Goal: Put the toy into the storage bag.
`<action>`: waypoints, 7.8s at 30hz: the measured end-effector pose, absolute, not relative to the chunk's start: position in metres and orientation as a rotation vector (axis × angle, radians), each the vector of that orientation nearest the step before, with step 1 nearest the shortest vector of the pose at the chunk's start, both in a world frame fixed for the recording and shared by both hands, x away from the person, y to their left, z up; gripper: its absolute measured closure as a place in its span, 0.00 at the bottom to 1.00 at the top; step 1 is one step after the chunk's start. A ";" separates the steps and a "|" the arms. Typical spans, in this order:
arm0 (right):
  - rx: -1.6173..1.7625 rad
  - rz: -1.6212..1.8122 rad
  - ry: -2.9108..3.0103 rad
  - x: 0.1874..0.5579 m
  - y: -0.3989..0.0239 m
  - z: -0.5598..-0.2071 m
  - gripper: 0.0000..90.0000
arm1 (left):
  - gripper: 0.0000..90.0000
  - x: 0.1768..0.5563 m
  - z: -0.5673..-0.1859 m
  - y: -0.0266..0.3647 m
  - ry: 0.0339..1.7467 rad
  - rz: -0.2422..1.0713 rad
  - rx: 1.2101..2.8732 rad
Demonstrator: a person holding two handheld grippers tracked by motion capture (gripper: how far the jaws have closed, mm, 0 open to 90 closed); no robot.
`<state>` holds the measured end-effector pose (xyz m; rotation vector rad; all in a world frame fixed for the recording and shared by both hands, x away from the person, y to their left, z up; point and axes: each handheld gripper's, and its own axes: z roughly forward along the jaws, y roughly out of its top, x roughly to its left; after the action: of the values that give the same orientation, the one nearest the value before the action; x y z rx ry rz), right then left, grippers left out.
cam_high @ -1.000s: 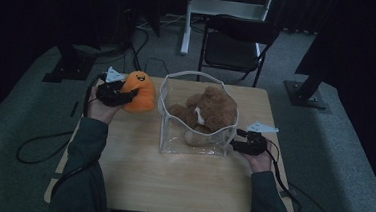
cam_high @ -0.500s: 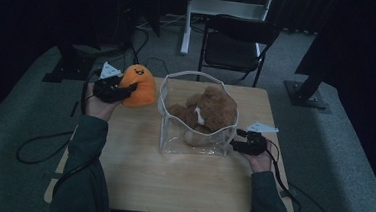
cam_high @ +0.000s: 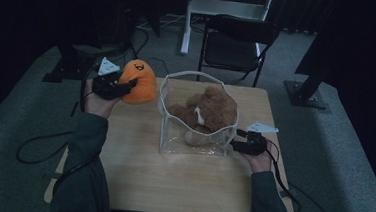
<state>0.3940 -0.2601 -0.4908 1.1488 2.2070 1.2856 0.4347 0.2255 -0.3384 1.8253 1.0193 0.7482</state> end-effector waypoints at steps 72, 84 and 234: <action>1.146 1.286 2.208 0.394 -0.260 -0.491 0.40 | 0.56 0.444 -0.295 0.166 0.816 0.699 1.791; 1.145 1.286 2.209 0.394 -0.261 -0.491 0.40 | 0.56 0.451 -0.297 0.153 0.807 0.671 1.805; 1.147 1.291 2.210 0.394 -0.262 -0.492 0.39 | 0.32 0.496 -0.356 0.093 0.887 0.474 1.981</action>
<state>0.3940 -0.2617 -0.4919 1.1473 2.2099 1.2910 0.4961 0.0930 -0.3563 1.9810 0.8868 0.4738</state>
